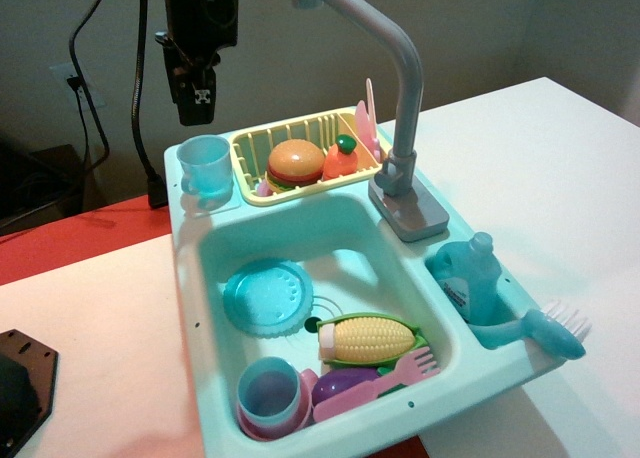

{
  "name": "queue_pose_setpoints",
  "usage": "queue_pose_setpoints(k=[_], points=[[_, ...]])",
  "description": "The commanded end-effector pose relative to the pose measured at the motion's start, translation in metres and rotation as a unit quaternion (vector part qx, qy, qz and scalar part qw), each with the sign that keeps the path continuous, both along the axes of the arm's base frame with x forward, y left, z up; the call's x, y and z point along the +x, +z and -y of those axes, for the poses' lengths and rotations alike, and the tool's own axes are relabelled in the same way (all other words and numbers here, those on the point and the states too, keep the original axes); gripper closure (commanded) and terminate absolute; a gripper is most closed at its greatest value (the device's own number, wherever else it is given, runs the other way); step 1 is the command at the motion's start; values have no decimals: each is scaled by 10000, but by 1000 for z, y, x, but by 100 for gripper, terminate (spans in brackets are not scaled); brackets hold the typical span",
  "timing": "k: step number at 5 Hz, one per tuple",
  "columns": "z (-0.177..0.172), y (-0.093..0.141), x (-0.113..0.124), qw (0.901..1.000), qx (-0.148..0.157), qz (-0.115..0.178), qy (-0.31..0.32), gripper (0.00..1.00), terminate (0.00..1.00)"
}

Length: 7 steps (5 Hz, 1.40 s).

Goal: Put cup from counter to sink

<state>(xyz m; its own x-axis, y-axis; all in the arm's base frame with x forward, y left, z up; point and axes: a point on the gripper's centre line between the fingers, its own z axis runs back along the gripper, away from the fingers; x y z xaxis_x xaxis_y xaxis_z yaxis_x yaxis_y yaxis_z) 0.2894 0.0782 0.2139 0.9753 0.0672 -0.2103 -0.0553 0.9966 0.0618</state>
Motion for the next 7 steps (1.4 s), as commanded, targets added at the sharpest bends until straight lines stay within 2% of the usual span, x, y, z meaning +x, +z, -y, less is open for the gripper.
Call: queue_pose_setpoints(k=[1,2,3,5,6,7], points=[[0,0,0,10000,0,0,0,0,0],[-2,-7,7,10000,-2,-50,54,0,0],[0,-24,9,9998,26,-202,40,0,0],[-1,-53,-3,9988,116,-468,111,0,0],[-2,-61,-7,9985,111,-522,134,0,0],[-2,-65,-12,9989,167,-421,126,100,0]])
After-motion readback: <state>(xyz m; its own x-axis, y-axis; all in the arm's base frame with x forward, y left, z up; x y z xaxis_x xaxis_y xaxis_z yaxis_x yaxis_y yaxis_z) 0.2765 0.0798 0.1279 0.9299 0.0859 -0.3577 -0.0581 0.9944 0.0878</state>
